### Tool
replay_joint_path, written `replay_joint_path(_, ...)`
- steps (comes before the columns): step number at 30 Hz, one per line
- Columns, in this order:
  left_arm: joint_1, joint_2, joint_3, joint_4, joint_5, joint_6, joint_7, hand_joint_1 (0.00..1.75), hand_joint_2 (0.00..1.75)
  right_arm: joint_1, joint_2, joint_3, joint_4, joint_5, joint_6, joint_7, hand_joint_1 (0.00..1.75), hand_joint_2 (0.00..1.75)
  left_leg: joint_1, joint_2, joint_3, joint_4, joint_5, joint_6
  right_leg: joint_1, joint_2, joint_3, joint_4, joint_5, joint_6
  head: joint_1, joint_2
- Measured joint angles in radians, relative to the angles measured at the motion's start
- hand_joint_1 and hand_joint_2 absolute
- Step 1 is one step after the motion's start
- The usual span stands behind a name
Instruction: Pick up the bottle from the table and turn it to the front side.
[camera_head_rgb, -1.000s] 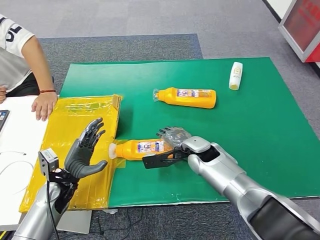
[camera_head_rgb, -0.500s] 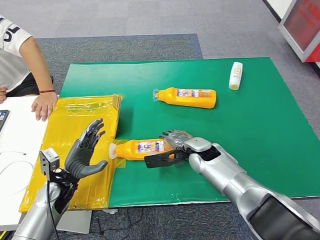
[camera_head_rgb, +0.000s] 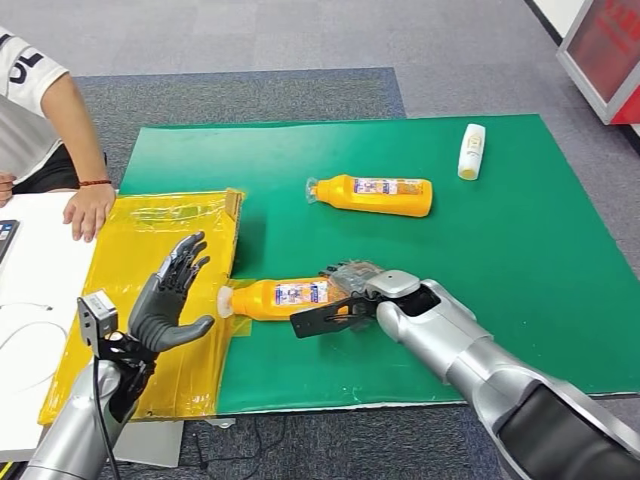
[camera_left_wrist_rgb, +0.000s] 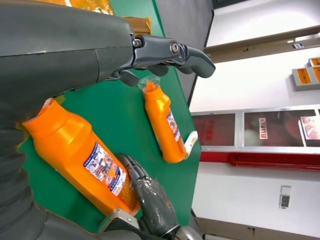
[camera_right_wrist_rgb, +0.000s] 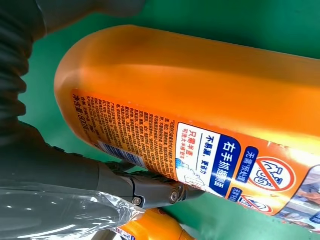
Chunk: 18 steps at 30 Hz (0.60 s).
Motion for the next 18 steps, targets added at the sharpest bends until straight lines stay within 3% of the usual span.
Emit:
replay_joint_path(2,-0.001,0.0,0.0,0.0,0.001,0.0,0.0,0.0,1.75,-0.001,0.0,0.004,0.0,-0.002,-0.002,0.001,1.31,1.75,0.0,0.0,0.0,0.0,0.0,0.0,0.0,0.0,0.0,0.0,0.0,0.0,0.0,0.0)
replay_joint_path(5,-0.004,0.0,0.0,0.003,0.002,0.0,0.0,0.0,1.75,-0.005,0.0,0.011,0.001,-0.012,-0.008,0.005,1.67,1.75,0.0,0.0,0.0,0.0,0.0,0.0,0.0,0.0,0.0,0.0,0.0,0.0,0.0,0.0)
replay_joint_path(8,-0.005,0.0,0.0,0.004,0.002,0.0,0.0,0.0,1.75,-0.005,0.0,0.014,0.001,-0.022,-0.017,0.01,1.75,1.75,0.0,0.0,0.0,0.0,0.0,0.0,0.0,0.0,0.0,0.0,0.0,0.0,0.0,0.0)
replay_joint_path(18,-0.005,-0.001,0.001,0.005,0.004,0.0,0.0,0.0,1.75,-0.001,-0.001,0.014,0.001,-0.055,-0.032,0.016,1.75,1.75,0.0,0.0,0.0,0.0,0.0,0.0,0.0,0.0,0.0,0.0,0.0,0.0,0.0,0.0)
